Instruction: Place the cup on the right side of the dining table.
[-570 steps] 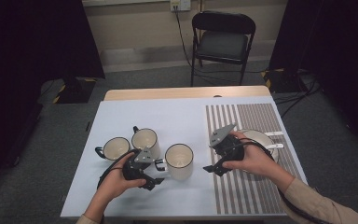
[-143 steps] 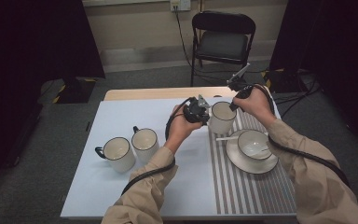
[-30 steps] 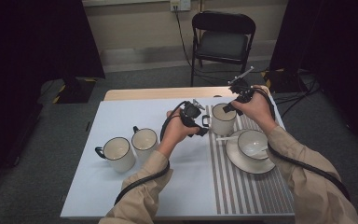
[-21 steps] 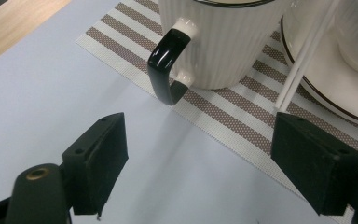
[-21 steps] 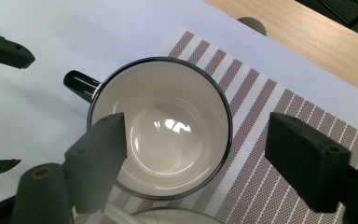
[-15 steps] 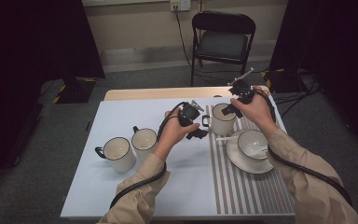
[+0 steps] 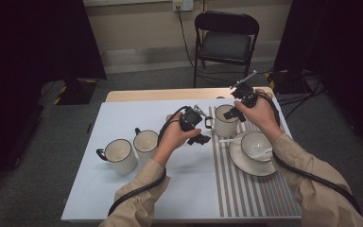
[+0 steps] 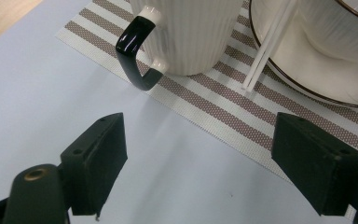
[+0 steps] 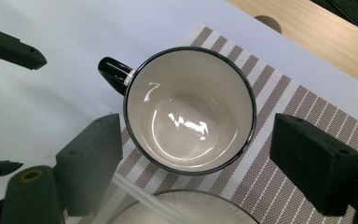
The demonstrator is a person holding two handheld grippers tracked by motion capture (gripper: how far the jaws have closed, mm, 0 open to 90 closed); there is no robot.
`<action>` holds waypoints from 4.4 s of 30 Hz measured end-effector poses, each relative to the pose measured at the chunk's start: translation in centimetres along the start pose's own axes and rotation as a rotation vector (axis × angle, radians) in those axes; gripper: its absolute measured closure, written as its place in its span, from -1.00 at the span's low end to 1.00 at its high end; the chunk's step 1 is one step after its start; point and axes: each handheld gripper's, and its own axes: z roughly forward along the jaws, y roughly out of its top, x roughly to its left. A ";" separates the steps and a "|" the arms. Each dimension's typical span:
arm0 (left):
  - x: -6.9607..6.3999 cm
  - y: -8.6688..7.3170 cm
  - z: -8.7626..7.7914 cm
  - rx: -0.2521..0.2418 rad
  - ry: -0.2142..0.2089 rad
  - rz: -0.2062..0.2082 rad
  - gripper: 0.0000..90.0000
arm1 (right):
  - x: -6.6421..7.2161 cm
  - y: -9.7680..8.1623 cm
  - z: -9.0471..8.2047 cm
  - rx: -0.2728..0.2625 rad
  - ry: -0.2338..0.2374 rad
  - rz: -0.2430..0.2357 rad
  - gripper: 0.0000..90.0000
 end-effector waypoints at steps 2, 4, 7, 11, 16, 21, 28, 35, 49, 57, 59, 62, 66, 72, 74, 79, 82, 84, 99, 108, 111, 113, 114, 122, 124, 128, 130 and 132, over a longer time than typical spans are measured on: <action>-0.1 -0.1 -0.1 -0.002 -0.005 -0.003 -0.61 | 0.2 -0.1 -0.1 0.002 -0.001 -0.006 -0.64; -0.2 -0.2 -0.1 0.001 -0.009 -0.004 -0.61 | 0.3 -0.2 -0.2 -0.003 0.002 -0.006 -0.64; -0.3 -0.3 -0.2 0.007 -0.013 0.004 -0.60 | 0.5 -0.3 -0.4 0.003 0.004 -0.010 -0.64; -0.6 -0.5 -0.3 0.011 -0.016 0.006 -0.60 | 0.8 -0.6 -0.4 0.013 0.010 -0.017 -0.64; -0.7 -0.8 -0.4 0.007 -0.017 0.007 -0.60 | 1.2 -0.9 -0.5 0.011 0.014 -0.024 -0.64; -1.0 -1.1 -0.5 0.005 -0.019 0.007 -0.60 | 1.6 -1.1 -0.7 0.010 0.017 -0.034 -0.64; -1.3 -1.5 -0.7 0.009 -0.030 0.015 -0.60 | 2.0 -1.5 -0.6 0.011 0.027 -0.038 -0.64; -1.8 -1.8 -0.8 0.011 -0.032 0.026 -0.60 | 2.4 -1.9 -0.5 0.017 0.035 -0.046 -0.64; -2.3 -2.7 -1.5 0.006 -0.046 0.020 -0.60 | 4.0 -2.1 -0.5 0.021 0.048 -0.080 -0.64; -2.3 -3.1 -1.6 0.009 -0.049 0.021 -0.59 | 4.8 -2.2 -0.4 0.020 0.060 -0.102 -0.64; -2.4 -3.3 -1.6 0.009 -0.051 0.015 -0.59 | 5.0 -2.3 -0.4 0.018 0.064 -0.103 -0.64; -2.6 -3.6 -1.6 0.011 -0.054 0.015 -0.59 | 5.1 -2.3 -0.4 0.012 0.069 -0.103 -0.64; -2.9 -4.0 -1.8 0.012 -0.051 0.018 -0.59 | 5.4 -2.6 -0.4 0.013 0.075 -0.109 -0.64; -3.2 -4.4 -2.0 0.009 -0.058 0.021 -0.59 | 5.8 -2.9 -0.2 0.015 0.087 -0.119 -0.64; -3.3 -4.6 -2.1 0.011 -0.064 0.025 -0.59 | 5.9 -3.1 -0.1 0.017 0.094 -0.124 -0.64; -3.4 -5.1 -2.1 0.016 -0.067 0.010 -0.59 | 6.1 -3.4 0.1 0.020 0.100 -0.131 -0.64; -3.5 -5.4 -2.2 0.018 -0.066 0.011 -0.60 | 6.3 -3.6 0.1 0.019 0.105 -0.138 -0.64; -3.5 -5.5 -2.3 0.021 -0.067 0.013 -0.59 | 6.4 -3.7 0.1 0.016 0.109 -0.141 -0.64; -3.8 -6.5 -2.3 0.020 -0.075 0.010 -0.59 | 7.9 -4.3 0.5 0.031 0.139 -0.186 -0.64; -4.3 -7.1 -2.6 0.013 -0.081 0.023 -0.59 | 8.2 -4.7 0.8 0.035 0.148 -0.194 -0.63; -4.6 -7.2 -2.8 0.009 -0.084 0.023 -0.59 | 8.3 -4.8 0.8 0.037 0.151 -0.197 -0.63; -4.7 -7.3 -2.8 0.011 -0.089 0.029 -0.59 | 8.4 -4.9 0.7 0.040 0.158 -0.197 -0.63; -4.7 -7.4 -2.8 0.013 -0.090 0.030 -0.59 | 8.4 -5.0 0.7 0.037 0.161 -0.205 -0.63; -4.9 -8.0 -2.8 0.011 -0.090 0.025 -0.59 | 9.1 -5.4 0.8 0.043 0.180 -0.211 -0.63; -4.9 -8.1 -2.9 0.013 -0.095 0.024 -0.59 | 9.2 -5.6 0.9 0.043 0.184 -0.217 -0.63; -4.9 -8.3 -3.1 0.014 -0.089 0.021 -0.59 | 9.6 -5.8 1.0 0.042 0.192 -0.221 -0.63; -4.9 -8.4 -3.2 0.010 -0.092 0.024 -0.59 | 9.7 -5.9 1.0 0.039 0.196 -0.227 -0.63; -4.9 -8.4 -3.2 0.013 -0.088 0.029 -0.59 | 9.8 -6.0 1.0 0.040 0.200 -0.228 -0.63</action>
